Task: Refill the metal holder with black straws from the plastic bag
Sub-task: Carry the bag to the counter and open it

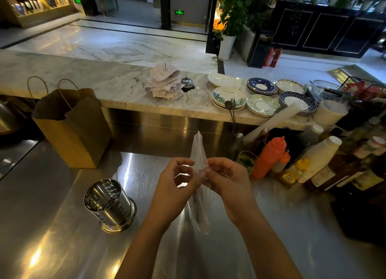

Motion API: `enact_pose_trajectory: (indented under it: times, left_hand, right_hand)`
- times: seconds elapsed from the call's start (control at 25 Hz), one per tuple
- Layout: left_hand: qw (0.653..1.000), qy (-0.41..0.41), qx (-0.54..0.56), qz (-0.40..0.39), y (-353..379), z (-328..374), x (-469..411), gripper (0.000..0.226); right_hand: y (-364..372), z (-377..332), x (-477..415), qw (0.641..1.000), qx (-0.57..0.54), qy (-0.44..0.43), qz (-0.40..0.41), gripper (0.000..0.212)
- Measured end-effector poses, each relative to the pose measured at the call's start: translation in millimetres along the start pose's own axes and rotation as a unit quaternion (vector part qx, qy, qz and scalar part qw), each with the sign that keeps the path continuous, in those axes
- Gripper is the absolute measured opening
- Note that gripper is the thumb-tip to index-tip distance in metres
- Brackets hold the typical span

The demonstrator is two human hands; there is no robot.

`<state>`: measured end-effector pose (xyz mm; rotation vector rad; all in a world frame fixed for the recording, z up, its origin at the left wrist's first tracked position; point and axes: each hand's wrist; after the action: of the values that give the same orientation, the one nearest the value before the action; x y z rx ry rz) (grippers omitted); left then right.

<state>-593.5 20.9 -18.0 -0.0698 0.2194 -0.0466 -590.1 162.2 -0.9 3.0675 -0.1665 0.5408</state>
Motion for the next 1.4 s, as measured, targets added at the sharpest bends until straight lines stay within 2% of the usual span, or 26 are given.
enact_pose_trajectory:
  times: [0.12, 0.2, 0.32, 0.48, 0.68, 0.76, 0.84, 0.92, 0.96, 1.08, 1.12, 1.2, 1.32, 1.4]
  left_hand:
    - [0.998, 0.028, -0.056, 0.0, -2.8, -2.0, 1.1, 0.018]
    - [0.997, 0.032, -0.066, 0.017, -9.3, -5.2, 0.6, 0.021]
    - [0.996, 0.024, -0.077, 0.042, -21.5, -7.7, -0.8, 0.021]
    - [0.992, 0.028, -0.073, 0.101, -44.5, -11.1, -2.2, 0.022]
    - [0.986, 0.049, -0.101, 0.122, -54.7, -9.3, -5.0, 0.022]
    - [0.987, 0.058, -0.093, 0.119, -51.3, -7.9, -6.9, 0.02]
    - [0.99, 0.051, -0.076, 0.108, -50.0, -9.3, -8.0, 0.018]
    - [0.994, 0.036, -0.049, 0.092, -49.5, -11.6, -7.9, 0.015]
    - [0.996, 0.028, -0.03, 0.078, -48.0, -11.4, -6.8, 0.012]
    - [1.0, 0.018, 0.015, 0.018, -43.7, -7.5, -4.5, 0.014]
    - [1.0, 0.02, 0.024, -0.003, -44.0, -5.6, -4.6, 0.016]
    - [0.998, 0.037, 0.039, -0.036, -47.8, -2.6, -5.7, 0.018]
    - [0.997, 0.055, 0.039, -0.035, -55.3, -1.0, -7.9, 0.016]
    - [0.998, 0.056, 0.013, -0.009, -61.0, -5.7, -10.3, 0.016]
  right_hand:
    - [-2.4, -2.9, 0.6, 1.0, 0.025, -0.015, -0.008, 0.018]
    - [-4.0, -5.3, 0.6, 0.999, 0.041, -0.025, 0.003, 0.018]
    - [-11.3, -6.6, -3.3, 0.989, 0.111, -0.057, 0.078, 0.021]
    - [-32.3, -11.0, -10.6, 0.958, 0.188, -0.111, 0.184, 0.021]
    - [-36.9, -12.6, -10.9, 0.939, 0.225, -0.138, 0.218, 0.022]
    - [-37.1, -16.5, -8.4, 0.958, 0.196, -0.129, 0.163, 0.021]
    - [-36.9, -24.3, -1.9, 0.988, 0.126, -0.088, 0.027, 0.021]
    - [-35.5, -30.6, 4.4, 0.99, 0.095, -0.064, -0.082, 0.023]
    - [-34.0, -31.2, 5.8, 0.988, 0.094, -0.066, -0.104, 0.023]
    - [-34.0, -23.9, -3.8, 0.982, 0.149, -0.1, -0.06, 0.031]
    - [-36.5, -20.0, -9.6, 0.97, 0.213, -0.109, -0.044, 0.039]
    - [-40.2, -13.3, -19.6, 0.932, 0.344, -0.098, -0.062, 0.045]
    - [-39.7, -14.7, -22.5, 0.905, 0.404, -0.106, -0.078, 0.017]
    - [-36.6, -23.3, -18.8, 0.91, 0.385, -0.142, -0.058, 0.013]
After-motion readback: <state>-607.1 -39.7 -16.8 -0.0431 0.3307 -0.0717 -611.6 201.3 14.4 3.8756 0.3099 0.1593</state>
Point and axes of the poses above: each hand's wrist, its own x-axis away from the middle knuckle, its own y-axis out of the palm, z = x × y, and after that the axes turned 14 degrees about y, right-handed
